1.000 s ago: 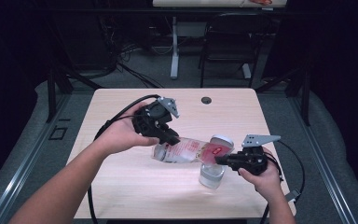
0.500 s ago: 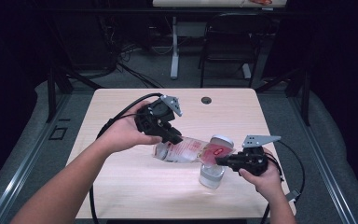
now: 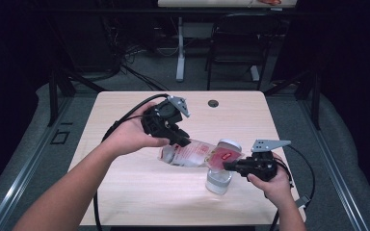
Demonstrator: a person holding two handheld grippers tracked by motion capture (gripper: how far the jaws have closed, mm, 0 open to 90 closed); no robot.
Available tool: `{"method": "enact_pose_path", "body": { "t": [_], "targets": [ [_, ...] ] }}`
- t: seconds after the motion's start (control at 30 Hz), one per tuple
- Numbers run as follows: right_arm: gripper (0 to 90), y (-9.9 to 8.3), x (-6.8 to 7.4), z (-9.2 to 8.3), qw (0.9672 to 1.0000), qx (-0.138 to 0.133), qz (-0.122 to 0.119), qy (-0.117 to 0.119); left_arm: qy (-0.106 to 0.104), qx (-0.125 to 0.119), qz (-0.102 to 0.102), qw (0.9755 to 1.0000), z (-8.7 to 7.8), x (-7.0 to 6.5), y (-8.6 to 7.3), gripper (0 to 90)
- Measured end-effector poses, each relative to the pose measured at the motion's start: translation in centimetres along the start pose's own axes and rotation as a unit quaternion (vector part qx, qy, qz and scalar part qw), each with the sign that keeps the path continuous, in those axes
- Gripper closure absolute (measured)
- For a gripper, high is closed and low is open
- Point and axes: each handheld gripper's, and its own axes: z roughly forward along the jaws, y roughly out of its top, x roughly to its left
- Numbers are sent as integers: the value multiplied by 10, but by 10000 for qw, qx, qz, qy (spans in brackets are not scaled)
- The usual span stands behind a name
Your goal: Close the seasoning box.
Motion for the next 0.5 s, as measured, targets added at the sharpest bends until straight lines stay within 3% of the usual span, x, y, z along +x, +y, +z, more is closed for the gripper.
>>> {"method": "enact_pose_path", "body": {
  "t": [0.5],
  "targets": [
    [836,-2,0,0,10000,-18,-12,-18,-24,-5,-6,10000,1,3,1,755]
  ]
}}
